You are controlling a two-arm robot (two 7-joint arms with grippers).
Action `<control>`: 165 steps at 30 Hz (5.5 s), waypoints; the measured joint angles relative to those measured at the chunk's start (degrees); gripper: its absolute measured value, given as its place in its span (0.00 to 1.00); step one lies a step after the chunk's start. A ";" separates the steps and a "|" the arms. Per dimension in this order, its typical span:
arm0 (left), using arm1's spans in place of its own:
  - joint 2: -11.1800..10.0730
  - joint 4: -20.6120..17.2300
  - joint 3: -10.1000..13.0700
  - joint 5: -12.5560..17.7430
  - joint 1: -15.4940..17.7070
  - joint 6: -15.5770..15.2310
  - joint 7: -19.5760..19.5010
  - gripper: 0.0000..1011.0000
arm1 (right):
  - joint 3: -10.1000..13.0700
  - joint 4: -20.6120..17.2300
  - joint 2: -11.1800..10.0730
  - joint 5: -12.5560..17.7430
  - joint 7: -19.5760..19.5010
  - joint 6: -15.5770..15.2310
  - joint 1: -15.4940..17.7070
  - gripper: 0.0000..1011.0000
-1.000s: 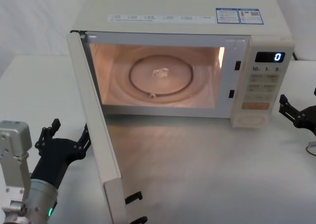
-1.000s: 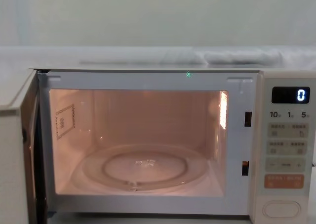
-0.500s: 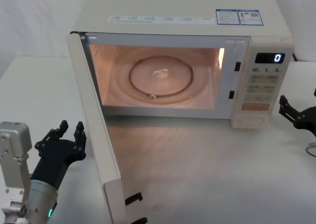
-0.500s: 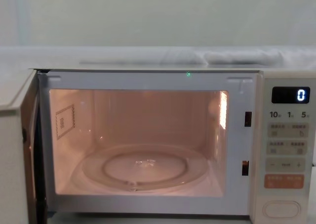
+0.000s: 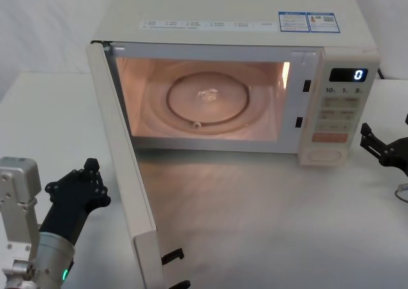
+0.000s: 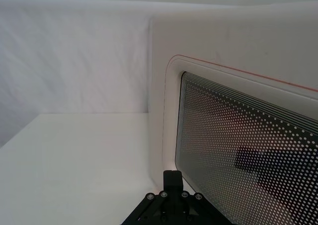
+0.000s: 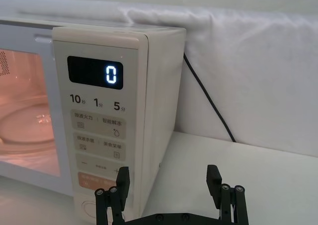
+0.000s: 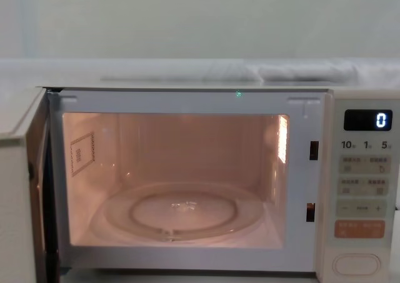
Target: Press the button to open the microwave door with one hand; close the microwave door with the other hand.
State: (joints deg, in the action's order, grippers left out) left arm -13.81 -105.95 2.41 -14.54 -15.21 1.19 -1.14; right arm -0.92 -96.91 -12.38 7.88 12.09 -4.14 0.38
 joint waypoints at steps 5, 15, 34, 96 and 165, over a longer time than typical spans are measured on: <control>0.00 0.00 0.00 0.00 0.00 0.00 0.00 0.00 | 0.00 0.00 0.00 0.00 0.00 0.00 0.00 0.99; 0.35 -2.29 -3.53 -3.94 -3.40 0.69 -3.70 0.00 | 0.00 0.00 0.00 0.00 0.00 0.00 0.00 0.99; -3.17 -9.05 -16.45 -12.01 -12.98 4.01 -13.09 0.00 | 0.00 0.00 0.00 0.00 0.00 0.00 0.00 0.99; -19.88 -4.28 9.04 -17.90 11.63 -1.23 -26.76 0.00 | 0.00 0.00 0.00 0.00 0.00 0.00 0.00 0.99; 1.01 14.79 22.53 -6.79 34.83 -5.43 -18.97 0.00 | 0.00 0.00 0.00 0.00 0.00 0.00 0.00 0.99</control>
State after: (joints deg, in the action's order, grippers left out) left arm -12.79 -91.17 24.95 -21.33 19.62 -4.24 -20.11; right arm -0.92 -96.92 -12.39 7.88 12.09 -4.14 0.38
